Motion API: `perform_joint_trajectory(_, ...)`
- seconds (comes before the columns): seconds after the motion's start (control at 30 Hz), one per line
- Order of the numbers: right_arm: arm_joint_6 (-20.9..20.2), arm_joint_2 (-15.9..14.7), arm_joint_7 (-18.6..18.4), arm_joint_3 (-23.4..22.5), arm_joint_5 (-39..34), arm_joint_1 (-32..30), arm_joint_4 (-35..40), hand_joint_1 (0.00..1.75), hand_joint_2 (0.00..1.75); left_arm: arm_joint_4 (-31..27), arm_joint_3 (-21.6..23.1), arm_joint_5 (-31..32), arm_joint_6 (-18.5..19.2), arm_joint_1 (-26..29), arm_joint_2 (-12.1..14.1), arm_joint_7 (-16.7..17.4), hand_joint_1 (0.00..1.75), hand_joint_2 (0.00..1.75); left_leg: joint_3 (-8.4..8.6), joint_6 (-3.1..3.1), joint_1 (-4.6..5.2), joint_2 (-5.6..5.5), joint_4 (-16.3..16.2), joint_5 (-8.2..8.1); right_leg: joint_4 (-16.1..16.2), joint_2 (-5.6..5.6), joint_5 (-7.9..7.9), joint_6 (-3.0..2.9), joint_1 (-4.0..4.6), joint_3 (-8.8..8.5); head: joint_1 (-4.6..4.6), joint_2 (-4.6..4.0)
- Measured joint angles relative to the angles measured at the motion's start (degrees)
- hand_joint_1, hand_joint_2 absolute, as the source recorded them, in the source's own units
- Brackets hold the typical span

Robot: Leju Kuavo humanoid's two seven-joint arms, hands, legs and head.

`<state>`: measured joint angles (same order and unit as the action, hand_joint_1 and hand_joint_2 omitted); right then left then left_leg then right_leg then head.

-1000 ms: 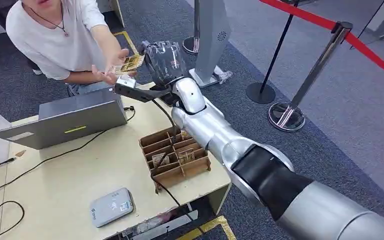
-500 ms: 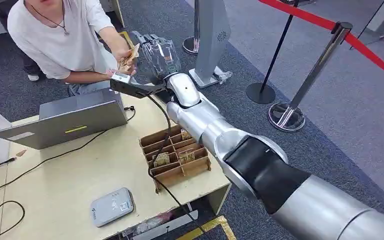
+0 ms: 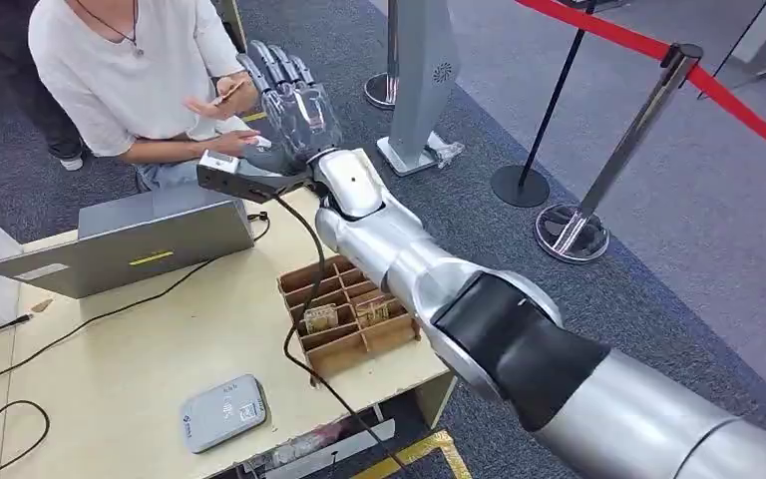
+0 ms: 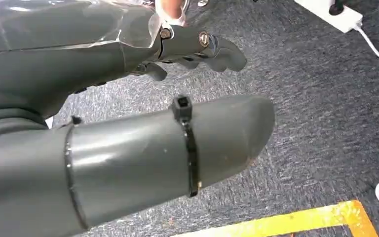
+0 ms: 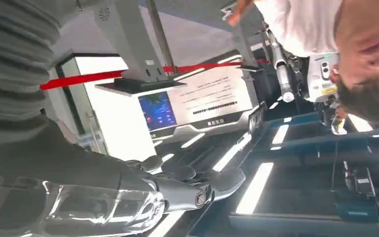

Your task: Pass the card to the sensor for recognition and then transmit it.

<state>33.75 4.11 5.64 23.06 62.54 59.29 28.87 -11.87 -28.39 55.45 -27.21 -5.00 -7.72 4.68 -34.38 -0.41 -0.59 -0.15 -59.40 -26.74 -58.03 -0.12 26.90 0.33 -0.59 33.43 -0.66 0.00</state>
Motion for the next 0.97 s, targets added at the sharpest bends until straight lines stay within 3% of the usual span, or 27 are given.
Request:
perform_joint_trajectory(0.3, 0.52, 0.98, 2.12, 0.26, -0.77, -1.49, 4.18, 0.0, 0.0, 0.15, -0.7, -0.92, -0.42, 1.05, 0.07, -0.7, 0.0, 0.0, 0.0, 0.0, 0.0, 0.0, 0.0, 0.0, 0.0, 0.0, 0.01, 0.0, 0.0, 0.01, 0.0, 0.0)
perform_joint_trajectory(0.63, 0.0, 0.96, 5.31, 1.2, -5.17, -7.03, 16.64, 0.0, 0.0, 0.15, -2.51, -2.1, -1.09, 1.33, 0.22, -1.99, 0.0, 0.0, 0.01, 0.0, 0.0, 0.0, 0.0, 0.0, 0.01, 0.01, 0.01, 0.0, 0.0, 0.01, 0.02, 0.0)
perform_joint_trajectory(0.87, -7.05, 0.4, 11.43, 2.16, -21.46, -15.05, 32.62, 0.0, 0.0, 0.15, -3.61, -2.8, -1.68, 1.79, 0.07, -2.82, 0.0, 0.0, -0.01, -0.02, 0.0, 0.0, 0.01, -0.02, 0.02, 0.0, 0.04, 0.01, 0.0, 0.04, 0.02, 0.0)
perform_joint_trajectory(0.97, -14.57, -0.22, 15.2, 2.67, -34.42, -19.7, 40.11, 0.0, 0.0, 0.15, -4.46, -3.43, -2.12, 1.82, -0.28, -3.43, 0.0, 0.0, -0.01, -0.03, 0.0, 0.0, 0.01, -0.04, 0.03, 0.01, 0.04, 0.02, 0.0, 0.04, 0.0, 0.0)
